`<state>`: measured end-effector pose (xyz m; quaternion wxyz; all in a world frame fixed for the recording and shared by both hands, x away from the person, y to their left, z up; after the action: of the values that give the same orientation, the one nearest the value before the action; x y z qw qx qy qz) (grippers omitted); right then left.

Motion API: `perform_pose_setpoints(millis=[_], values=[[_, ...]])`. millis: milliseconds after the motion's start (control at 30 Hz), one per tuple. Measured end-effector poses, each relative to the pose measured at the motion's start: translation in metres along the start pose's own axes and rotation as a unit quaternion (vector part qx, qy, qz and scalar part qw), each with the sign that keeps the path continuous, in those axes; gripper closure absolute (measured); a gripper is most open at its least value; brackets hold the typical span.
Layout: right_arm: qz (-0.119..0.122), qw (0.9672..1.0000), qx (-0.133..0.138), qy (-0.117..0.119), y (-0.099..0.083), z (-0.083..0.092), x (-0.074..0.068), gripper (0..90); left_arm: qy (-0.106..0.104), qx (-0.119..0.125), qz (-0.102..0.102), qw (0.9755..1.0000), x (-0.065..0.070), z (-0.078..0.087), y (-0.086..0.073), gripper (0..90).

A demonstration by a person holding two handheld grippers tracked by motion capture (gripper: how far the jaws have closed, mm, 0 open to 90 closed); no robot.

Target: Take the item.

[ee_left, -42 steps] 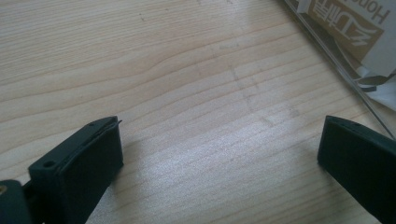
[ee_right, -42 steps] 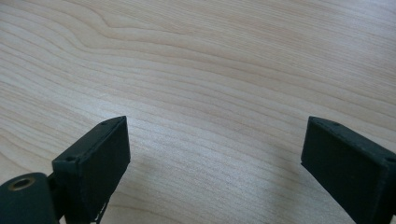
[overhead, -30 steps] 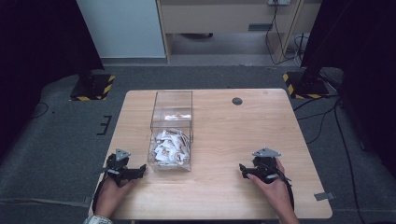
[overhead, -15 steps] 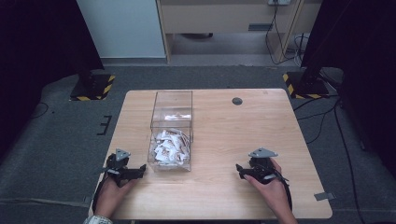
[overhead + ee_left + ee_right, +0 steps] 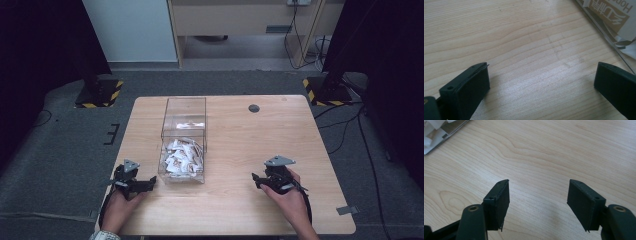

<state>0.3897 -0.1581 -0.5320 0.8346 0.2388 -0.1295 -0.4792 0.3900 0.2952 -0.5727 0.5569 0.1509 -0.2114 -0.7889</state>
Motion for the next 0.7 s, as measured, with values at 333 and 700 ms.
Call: perform_pose_setpoints(millis=[333, 700], values=[[0.010, 0.9998, -0.007, 0.012, 0.011, 0.004, -0.004, 41.3, 0.000, 0.000, 0.000, 1.0000, 0.000, 0.000, 0.000, 0.0], [0.019, 0.9993, -0.017, 0.029, 0.035, 0.013, -0.015, 42.6, 0.000, 0.000, 0.000, 1.0000, 0.000, 0.000, 0.000, 0.0]])
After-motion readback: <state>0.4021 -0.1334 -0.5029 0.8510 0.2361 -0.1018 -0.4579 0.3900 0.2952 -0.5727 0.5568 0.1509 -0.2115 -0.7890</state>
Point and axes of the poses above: each handheld gripper's, and its own axes: z roughly backward along the jaws, y roughly out of its top, x roughly to its right, the point moved 5 cm from there along -z, roughly forward along the jaws, and after that the axes turned 14 degrees about -x, right-handed, at the moved point
